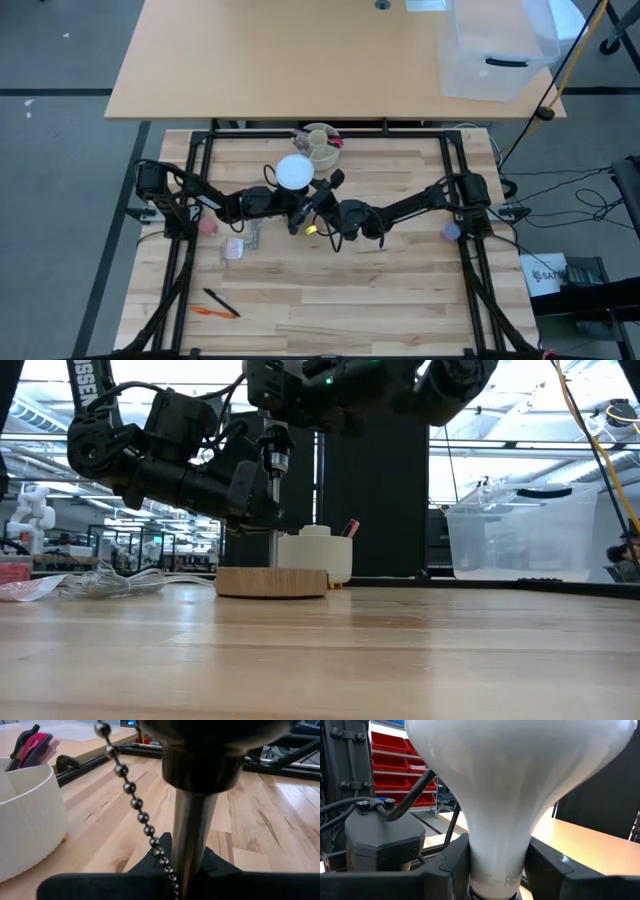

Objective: Screw lightbulb
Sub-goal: Remove the lightbulb from the wooden lamp

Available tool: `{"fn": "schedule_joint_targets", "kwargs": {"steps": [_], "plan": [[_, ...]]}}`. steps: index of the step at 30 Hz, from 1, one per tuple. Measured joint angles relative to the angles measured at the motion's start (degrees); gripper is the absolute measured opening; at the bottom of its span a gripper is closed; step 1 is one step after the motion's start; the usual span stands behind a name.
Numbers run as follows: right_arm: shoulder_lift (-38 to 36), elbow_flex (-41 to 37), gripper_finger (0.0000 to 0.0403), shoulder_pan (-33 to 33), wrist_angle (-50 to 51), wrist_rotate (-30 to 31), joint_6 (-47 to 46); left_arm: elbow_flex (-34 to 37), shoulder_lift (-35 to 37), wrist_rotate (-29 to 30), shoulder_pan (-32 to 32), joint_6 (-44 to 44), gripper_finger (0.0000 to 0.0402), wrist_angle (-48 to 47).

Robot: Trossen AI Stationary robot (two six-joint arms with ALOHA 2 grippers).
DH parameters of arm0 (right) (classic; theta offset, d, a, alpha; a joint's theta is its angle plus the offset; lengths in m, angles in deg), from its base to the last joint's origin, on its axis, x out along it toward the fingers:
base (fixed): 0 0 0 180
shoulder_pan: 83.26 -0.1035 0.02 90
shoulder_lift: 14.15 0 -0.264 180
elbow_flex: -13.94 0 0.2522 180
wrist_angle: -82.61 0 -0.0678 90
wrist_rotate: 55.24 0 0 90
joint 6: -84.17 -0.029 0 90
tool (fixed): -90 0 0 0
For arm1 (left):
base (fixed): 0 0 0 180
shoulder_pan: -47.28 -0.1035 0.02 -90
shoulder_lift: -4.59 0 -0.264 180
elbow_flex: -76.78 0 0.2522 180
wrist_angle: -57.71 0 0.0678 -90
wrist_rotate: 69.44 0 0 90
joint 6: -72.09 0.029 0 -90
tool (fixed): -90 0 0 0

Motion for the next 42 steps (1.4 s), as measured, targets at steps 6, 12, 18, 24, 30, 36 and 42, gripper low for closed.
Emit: {"fn": "schedule_joint_targets", "kwargs": {"steps": [6, 12, 18, 24, 30, 36, 42], "plan": [[-0.22, 0.00, 0.0149, -0.08, 0.99, 0.00, 1.33, 0.04, 0.00, -3.14, -0.11, 1.13, 0.0023, 0.00], [-2.26, 0.07, 0.0147, -0.26, 7.94, -2.01, 1.34, 0.04, 0.00, -5.67, -0.15, 2.87, 0.0023, -0.08], [-5.81, 0.07, 0.0152, -0.37, 17.07, -5.63, 1.58, 0.04, 0.00, -8.48, -0.22, 5.43, 0.0023, -0.42], [-8.90, 0.04, 0.0152, 0.86, 24.67, -12.61, 1.83, 0.04, 0.00, -11.23, -0.26, 6.96, 0.0023, -0.33], [-12.30, 0.00, 0.0152, 2.66, 31.99, -22.37, 2.07, 0.08, 0.00, -16.24, -0.26, 8.45, 0.0023, -0.18], [-13.76, 0.00, 0.0154, 4.72, 36.11, -32.55, 2.22, 0.09, -0.02, -23.31, -0.31, 10.07, 0.0023, -0.20], [-14.11, 0.04, 0.0152, 6.58, 37.52, -43.54, 3.89, 0.04, -0.02, -29.90, -0.31, 11.56, 0.0023, -0.57]]}}
